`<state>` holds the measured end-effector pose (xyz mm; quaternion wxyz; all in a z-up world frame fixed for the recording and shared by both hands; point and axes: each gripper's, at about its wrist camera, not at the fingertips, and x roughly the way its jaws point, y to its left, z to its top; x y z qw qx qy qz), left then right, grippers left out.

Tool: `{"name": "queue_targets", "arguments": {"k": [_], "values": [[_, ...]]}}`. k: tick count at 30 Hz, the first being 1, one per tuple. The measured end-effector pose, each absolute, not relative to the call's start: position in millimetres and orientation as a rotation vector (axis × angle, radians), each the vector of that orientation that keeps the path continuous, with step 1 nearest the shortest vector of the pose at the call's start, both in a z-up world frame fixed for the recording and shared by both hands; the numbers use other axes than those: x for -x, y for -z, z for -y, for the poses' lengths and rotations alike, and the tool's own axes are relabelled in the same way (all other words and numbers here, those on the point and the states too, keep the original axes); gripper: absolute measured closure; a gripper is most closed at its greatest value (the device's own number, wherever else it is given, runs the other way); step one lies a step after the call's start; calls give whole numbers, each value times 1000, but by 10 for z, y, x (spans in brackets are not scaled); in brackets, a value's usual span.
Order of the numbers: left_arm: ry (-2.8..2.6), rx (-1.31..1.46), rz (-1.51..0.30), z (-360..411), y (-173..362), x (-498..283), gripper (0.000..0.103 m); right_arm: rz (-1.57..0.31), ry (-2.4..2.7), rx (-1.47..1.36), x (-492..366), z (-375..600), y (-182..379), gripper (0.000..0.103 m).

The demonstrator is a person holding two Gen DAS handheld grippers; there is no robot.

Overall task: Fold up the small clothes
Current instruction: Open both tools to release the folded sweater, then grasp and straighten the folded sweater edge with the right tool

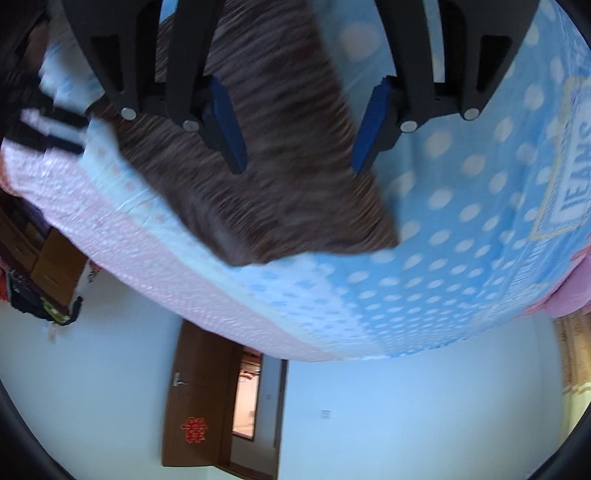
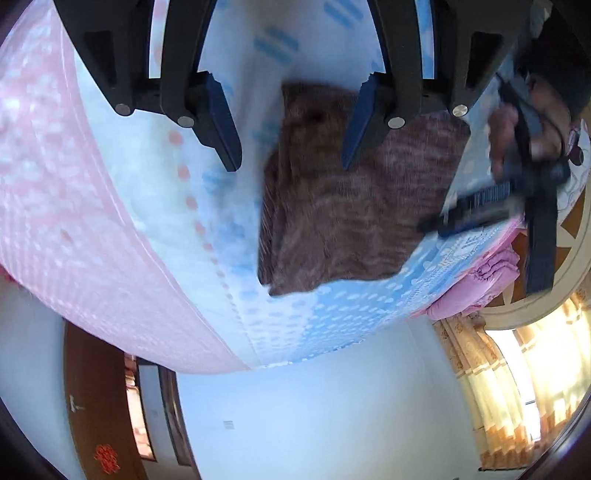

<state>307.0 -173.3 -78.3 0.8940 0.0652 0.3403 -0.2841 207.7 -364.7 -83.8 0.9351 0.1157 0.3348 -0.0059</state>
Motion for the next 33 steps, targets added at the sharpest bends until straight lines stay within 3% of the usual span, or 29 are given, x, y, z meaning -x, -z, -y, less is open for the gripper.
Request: {"name": "queue_targets", "arguments": {"k": [2, 4, 6, 13, 17, 22, 28, 30, 33], "values": [[564, -152, -722, 1682, 915, -3024, 41, -715, -22, -240, -2394, 3634, 816, 48], [566, -145, -755, 1661, 1034, -3015, 40, -768, -24, -250, -2714, 3675, 884, 58], [556, -138, -767, 1670, 1121, -3005, 36, -827, 6, -218, -2915, 3662, 990, 98], [582, -109, -851, 1602, 1263, -2985, 25, -841, 81, -101, -2735, 3674, 1144, 98], [553, -94, -863, 1554, 1276, -2962, 18, -813, 77, 0, -2848, 3433, 910, 96], [558, -4, -885, 1410, 1301, -2962, 17, -773, -183, 126, -3220, 2796, 647, 96], [561, -7, -877, 1399, 1310, -2888, 15, -874, -307, 230, -3828, 2209, 923, 96], [576, -25, -884, 1427, 1324, -2864, 10, -1007, -330, 143, -4066, 2199, 1166, 95], [592, -67, -882, 1493, 1324, -2805, 7, -992, -357, 153, -4110, 2193, 1099, 95]]}}
